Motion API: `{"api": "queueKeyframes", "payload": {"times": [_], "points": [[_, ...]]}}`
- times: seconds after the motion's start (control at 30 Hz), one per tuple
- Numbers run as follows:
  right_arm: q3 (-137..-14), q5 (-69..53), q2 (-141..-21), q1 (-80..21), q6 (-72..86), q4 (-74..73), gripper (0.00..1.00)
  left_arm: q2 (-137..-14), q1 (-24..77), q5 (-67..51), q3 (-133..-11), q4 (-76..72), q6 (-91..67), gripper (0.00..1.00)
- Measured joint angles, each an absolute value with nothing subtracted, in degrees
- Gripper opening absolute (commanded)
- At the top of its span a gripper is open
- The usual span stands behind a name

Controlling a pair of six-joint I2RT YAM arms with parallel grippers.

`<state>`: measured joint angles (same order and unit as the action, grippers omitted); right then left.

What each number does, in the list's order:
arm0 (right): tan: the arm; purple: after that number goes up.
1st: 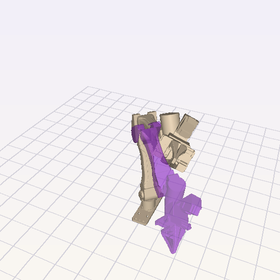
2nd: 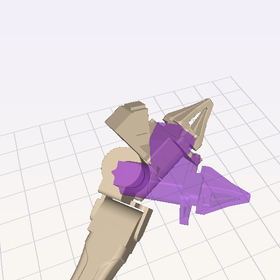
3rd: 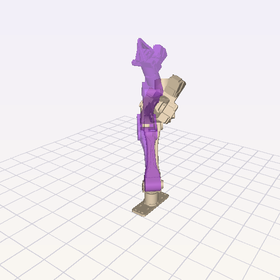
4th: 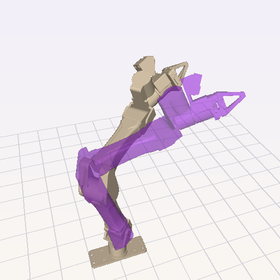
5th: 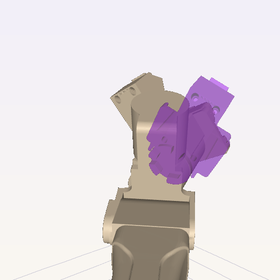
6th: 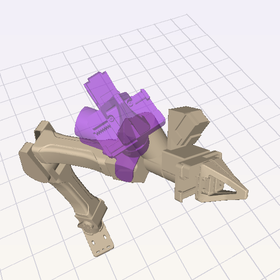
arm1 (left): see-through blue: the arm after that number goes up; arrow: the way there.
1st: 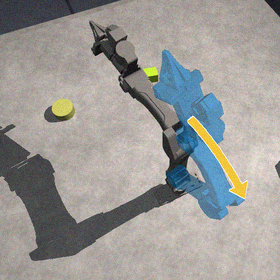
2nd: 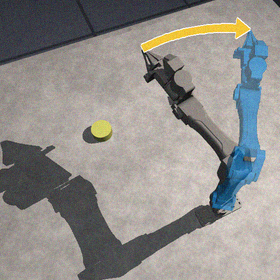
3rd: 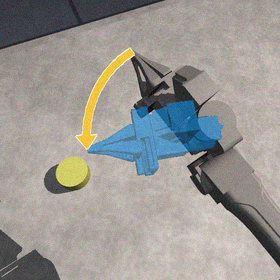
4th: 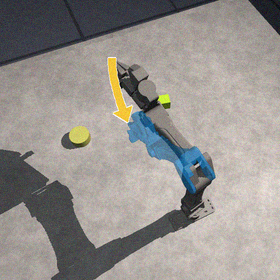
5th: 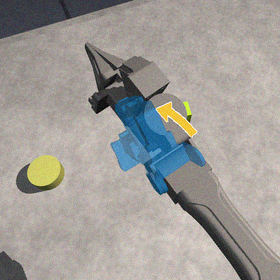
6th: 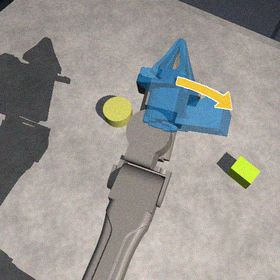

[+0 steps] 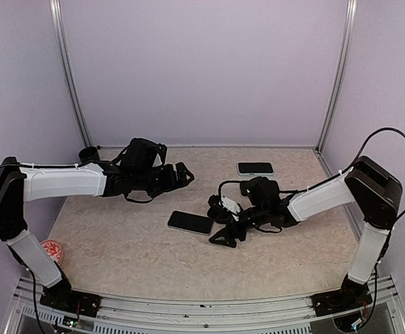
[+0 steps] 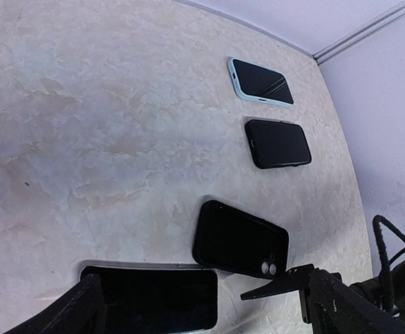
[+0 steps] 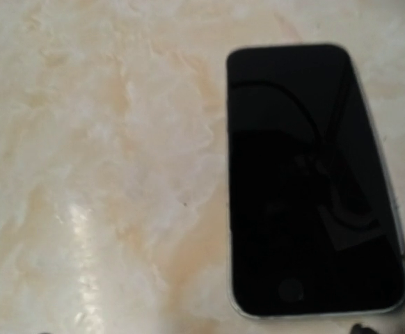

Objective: Put the phone into the phone case
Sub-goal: Pick up the phone at the center of the board.

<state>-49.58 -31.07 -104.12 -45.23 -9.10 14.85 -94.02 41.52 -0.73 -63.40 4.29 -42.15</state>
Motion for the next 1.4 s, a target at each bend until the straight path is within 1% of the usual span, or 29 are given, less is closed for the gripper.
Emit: {"api": "queueKeyframes", "payload": {"times": [0.43, 0.6, 0.9, 1.17, 1.4], "points": [[-53.0, -27.3, -110.7, -45.7, -9.2, 14.8, 0.95, -88.9, 39.7, 0.6, -58.2, 4.3, -42.2, 0.99], [-54.5, -25.6, -111.7, -45.8, -9.2, 14.8, 1.00, -88.4, 39.3, 0.6, -57.9, 4.2, -42.2, 0.99], [-57.4, -24.1, -114.3, -46.0, -11.0, 14.8, 1.00, -88.4, 39.3, 0.5, -57.3, 4.1, -42.2, 0.99], [-57.6, -22.8, -114.5, -46.0, -13.6, 14.5, 1.00, -88.0, 39.3, 0.5, -57.1, 3.9, -42.2, 0.99], [-57.6, -26.9, -114.9, -44.0, -16.9, 14.5, 1.00, -87.5, 39.2, 0.5, -56.8, 3.7, -42.2, 0.99]]}}
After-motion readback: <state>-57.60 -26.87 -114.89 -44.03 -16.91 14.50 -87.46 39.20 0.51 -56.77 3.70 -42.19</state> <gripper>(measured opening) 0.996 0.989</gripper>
